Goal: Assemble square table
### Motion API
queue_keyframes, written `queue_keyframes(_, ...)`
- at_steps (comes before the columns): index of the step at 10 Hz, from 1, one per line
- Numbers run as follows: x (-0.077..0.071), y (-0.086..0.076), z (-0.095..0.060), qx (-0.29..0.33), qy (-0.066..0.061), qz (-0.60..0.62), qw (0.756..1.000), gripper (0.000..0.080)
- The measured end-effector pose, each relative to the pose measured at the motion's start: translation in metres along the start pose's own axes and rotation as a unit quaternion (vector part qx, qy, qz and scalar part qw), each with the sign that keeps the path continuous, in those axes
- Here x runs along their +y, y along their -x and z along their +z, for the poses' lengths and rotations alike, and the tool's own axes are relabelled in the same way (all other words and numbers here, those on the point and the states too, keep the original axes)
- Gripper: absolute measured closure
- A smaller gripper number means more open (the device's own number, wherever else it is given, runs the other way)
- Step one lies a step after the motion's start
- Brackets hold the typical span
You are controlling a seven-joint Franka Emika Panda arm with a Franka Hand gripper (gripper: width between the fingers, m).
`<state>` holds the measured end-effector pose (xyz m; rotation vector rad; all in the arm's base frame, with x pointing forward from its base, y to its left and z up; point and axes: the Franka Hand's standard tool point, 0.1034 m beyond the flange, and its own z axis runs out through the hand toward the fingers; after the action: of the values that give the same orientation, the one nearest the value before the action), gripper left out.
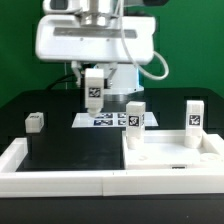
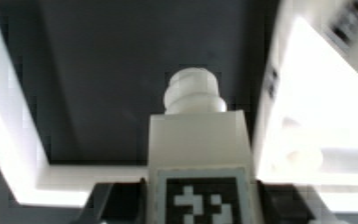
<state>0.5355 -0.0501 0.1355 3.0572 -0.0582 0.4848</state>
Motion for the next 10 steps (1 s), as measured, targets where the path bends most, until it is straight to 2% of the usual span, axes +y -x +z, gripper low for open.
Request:
queue_keyframes(1, -0.005, -0.013, 0.002, 0.011, -0.001, 0.006, 1.0, 0.0509)
queue_keyframes(2, -0.01, -0.018, 0.004, 0.019, 0.001, 0.006, 1.0, 0.0509)
queue_keyframes(7, -0.011, -0.016, 0.007, 0.017, 0.001, 0.012, 1.0, 0.0509)
queue_keyframes(8, -0.014, -0.01, 0.01, 0.013, -0.004, 0.034, 0.999, 0.0509)
queue_keyframes(10, -0.06, -0.019, 0.015, 0.016, -0.022, 0.059, 0.998, 0.0509)
